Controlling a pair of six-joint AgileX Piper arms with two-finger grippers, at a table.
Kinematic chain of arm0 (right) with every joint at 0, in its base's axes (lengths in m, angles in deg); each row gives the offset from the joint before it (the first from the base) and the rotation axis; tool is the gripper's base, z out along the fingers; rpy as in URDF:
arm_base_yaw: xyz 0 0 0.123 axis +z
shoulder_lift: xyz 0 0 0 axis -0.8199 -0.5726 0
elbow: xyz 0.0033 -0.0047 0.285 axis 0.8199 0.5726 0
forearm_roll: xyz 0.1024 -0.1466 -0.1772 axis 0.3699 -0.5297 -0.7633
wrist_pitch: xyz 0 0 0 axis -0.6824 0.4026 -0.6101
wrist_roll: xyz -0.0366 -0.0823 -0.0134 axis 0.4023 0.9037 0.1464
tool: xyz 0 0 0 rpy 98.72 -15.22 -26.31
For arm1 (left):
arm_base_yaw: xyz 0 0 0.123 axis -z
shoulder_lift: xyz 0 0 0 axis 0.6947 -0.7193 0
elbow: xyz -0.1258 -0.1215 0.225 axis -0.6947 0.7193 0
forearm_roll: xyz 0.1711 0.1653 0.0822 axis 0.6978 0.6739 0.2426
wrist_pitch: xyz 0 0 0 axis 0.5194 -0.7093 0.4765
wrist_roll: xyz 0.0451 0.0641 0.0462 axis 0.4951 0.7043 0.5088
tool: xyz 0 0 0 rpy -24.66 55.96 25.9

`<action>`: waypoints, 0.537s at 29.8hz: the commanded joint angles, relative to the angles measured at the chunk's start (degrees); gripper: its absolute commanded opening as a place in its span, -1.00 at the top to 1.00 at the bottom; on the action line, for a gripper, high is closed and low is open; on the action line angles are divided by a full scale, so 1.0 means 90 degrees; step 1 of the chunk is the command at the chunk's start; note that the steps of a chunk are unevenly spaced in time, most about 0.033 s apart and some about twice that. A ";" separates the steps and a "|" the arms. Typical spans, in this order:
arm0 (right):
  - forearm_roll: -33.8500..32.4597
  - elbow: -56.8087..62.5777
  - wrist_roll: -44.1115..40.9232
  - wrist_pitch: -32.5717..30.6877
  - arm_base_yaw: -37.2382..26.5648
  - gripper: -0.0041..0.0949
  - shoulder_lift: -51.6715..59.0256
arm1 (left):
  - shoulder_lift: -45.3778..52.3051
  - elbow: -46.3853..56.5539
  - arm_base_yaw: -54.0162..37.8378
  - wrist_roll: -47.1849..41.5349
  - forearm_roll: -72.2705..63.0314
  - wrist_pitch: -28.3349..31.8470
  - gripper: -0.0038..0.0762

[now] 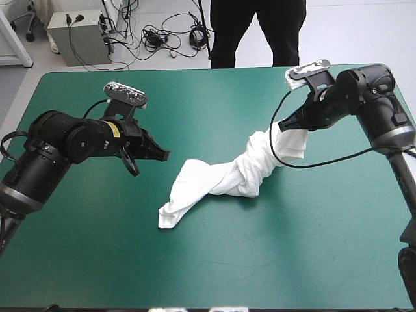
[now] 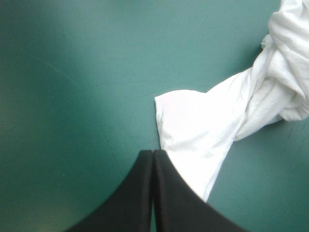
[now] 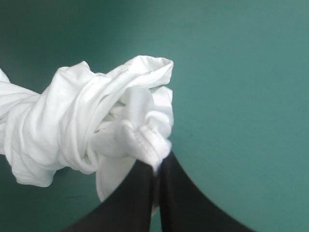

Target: Fold the cloth

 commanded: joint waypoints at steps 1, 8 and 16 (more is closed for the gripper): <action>-0.0015 -0.0221 0.0047 0.0242 0.0000 0.95 0.0297 | 0.0209 -0.0225 0.0001 0.0000 -0.0049 0.0292 0.93; -0.0015 -0.0221 0.0047 0.0242 0.0000 0.95 0.0297 | 0.0209 -0.0225 0.0001 -0.0042 -0.0049 0.0266 0.93; -0.0015 -0.0221 0.0047 0.0232 0.0000 0.95 0.0297 | 0.0209 -0.0225 0.0001 0.0000 -0.0049 0.0027 0.93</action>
